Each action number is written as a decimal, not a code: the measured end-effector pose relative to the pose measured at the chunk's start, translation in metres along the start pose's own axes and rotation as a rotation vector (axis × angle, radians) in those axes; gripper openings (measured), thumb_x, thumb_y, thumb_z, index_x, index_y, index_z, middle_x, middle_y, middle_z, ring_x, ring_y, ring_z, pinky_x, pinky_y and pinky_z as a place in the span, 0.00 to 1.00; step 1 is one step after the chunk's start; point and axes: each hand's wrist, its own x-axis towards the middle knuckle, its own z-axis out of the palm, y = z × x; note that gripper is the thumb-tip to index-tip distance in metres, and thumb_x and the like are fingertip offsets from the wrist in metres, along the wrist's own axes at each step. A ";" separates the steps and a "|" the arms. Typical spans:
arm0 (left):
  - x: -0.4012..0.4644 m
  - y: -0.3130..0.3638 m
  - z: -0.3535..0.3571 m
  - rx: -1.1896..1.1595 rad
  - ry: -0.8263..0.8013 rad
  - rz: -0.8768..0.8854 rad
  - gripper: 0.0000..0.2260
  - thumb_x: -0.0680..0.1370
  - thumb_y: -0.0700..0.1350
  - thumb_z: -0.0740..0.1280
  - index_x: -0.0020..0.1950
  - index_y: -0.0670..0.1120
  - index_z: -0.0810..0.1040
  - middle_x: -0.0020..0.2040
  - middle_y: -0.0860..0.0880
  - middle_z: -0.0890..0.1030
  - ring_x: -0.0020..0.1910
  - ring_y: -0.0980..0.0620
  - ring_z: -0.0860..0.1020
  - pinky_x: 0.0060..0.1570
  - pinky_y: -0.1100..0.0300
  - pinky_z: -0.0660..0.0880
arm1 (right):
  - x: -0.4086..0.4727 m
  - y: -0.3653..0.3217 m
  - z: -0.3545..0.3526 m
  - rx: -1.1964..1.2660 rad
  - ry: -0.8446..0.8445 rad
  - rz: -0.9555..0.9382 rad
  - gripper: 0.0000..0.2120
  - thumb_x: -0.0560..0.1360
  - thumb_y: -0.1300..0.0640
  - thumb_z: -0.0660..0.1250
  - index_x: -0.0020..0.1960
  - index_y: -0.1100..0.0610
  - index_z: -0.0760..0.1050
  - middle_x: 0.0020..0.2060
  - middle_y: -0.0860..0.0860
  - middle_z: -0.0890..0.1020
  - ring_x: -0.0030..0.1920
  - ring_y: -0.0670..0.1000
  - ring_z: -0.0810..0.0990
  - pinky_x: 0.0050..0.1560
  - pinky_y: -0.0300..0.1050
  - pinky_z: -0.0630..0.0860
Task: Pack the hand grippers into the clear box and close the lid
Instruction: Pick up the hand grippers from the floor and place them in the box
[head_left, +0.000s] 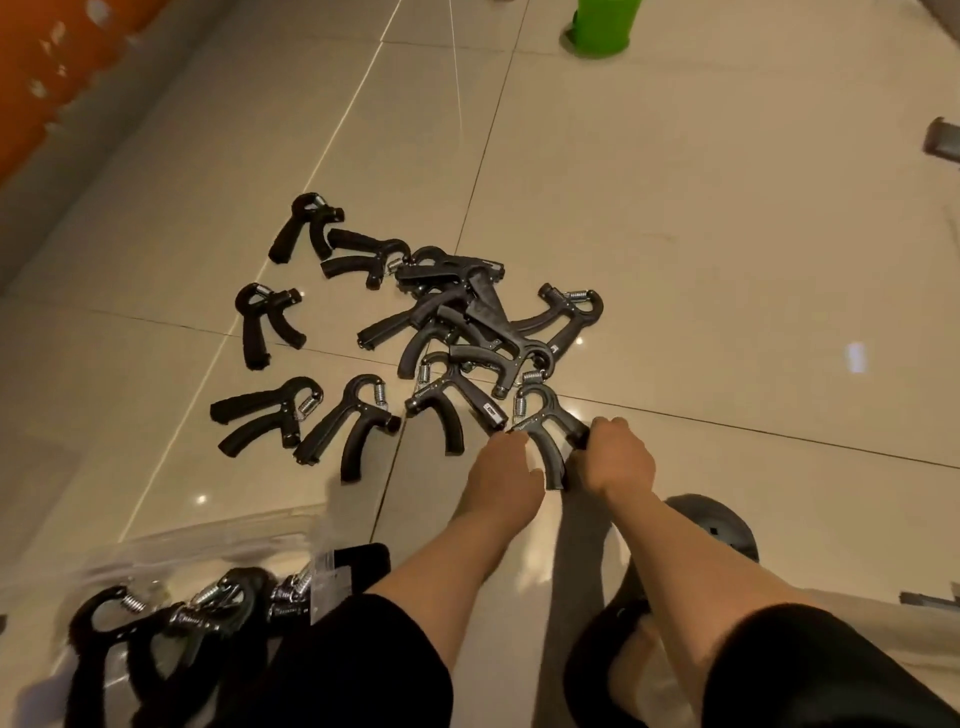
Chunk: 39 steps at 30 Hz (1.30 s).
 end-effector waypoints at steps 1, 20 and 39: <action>0.005 -0.001 0.001 -0.019 -0.003 -0.024 0.22 0.77 0.44 0.62 0.71 0.46 0.66 0.69 0.47 0.69 0.67 0.47 0.70 0.65 0.54 0.69 | 0.004 -0.002 0.002 -0.031 -0.012 -0.010 0.12 0.75 0.62 0.61 0.58 0.61 0.71 0.55 0.58 0.73 0.53 0.60 0.77 0.43 0.47 0.69; -0.028 0.006 -0.053 -0.322 0.411 -0.055 0.06 0.75 0.46 0.68 0.45 0.45 0.73 0.38 0.49 0.77 0.42 0.47 0.78 0.45 0.56 0.74 | -0.037 -0.045 -0.044 0.356 0.247 -0.354 0.08 0.76 0.54 0.65 0.46 0.57 0.68 0.43 0.53 0.73 0.38 0.51 0.69 0.33 0.39 0.62; -0.225 -0.165 -0.145 -0.279 0.845 -0.194 0.06 0.74 0.49 0.71 0.47 0.49 0.78 0.36 0.56 0.78 0.37 0.56 0.78 0.39 0.60 0.73 | -0.224 -0.211 -0.015 0.320 -0.050 -0.879 0.18 0.67 0.49 0.75 0.37 0.56 0.68 0.33 0.52 0.76 0.35 0.52 0.74 0.35 0.47 0.71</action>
